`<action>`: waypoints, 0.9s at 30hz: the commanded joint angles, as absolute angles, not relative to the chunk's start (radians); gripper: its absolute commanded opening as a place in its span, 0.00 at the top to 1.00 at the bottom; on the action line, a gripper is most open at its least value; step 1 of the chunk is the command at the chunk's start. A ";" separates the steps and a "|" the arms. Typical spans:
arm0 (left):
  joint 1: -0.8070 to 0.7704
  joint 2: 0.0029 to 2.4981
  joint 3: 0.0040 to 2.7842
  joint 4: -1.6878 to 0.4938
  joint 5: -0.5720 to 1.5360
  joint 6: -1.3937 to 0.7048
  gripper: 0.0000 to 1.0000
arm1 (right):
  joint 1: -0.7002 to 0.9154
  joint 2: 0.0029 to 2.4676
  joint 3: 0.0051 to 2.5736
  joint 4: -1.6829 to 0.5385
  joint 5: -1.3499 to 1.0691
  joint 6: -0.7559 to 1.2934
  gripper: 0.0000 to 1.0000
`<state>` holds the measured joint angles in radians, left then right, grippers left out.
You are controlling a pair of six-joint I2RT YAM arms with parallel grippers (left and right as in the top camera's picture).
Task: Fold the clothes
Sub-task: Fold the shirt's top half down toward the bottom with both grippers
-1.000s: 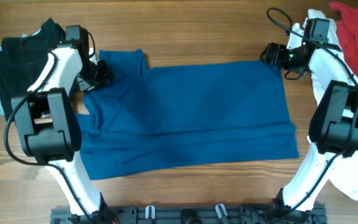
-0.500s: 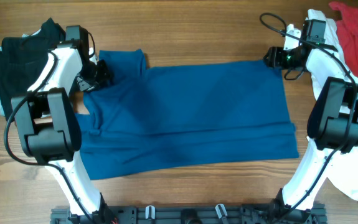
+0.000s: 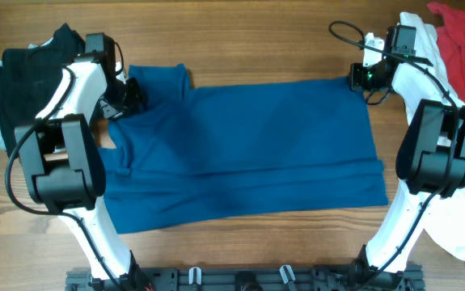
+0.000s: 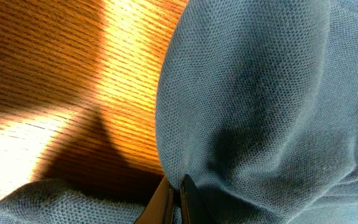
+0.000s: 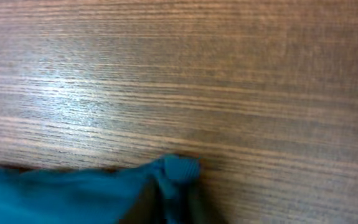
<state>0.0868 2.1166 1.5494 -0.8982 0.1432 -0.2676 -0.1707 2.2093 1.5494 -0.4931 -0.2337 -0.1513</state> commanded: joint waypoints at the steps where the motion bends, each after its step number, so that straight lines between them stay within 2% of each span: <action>1: 0.081 2.090 1.543 -0.900 0.148 -0.274 0.96 | -0.165 2.254 1.551 -0.498 -0.202 -0.154 0.96; 14: 0.081 1.993 1.543 -0.939 0.167 -0.276 0.96 | -0.165 2.139 1.551 -0.572 -0.049 0.063 0.96; 27: 0.092 1.848 1.543 -1.212 0.126 -0.276 0.96 | -0.177 1.828 1.551 -0.955 0.116 0.132 0.95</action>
<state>0.0868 1.8900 1.5463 -1.1572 0.1539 -0.2680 -0.1627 1.8935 1.5505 -0.8993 0.0364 0.0795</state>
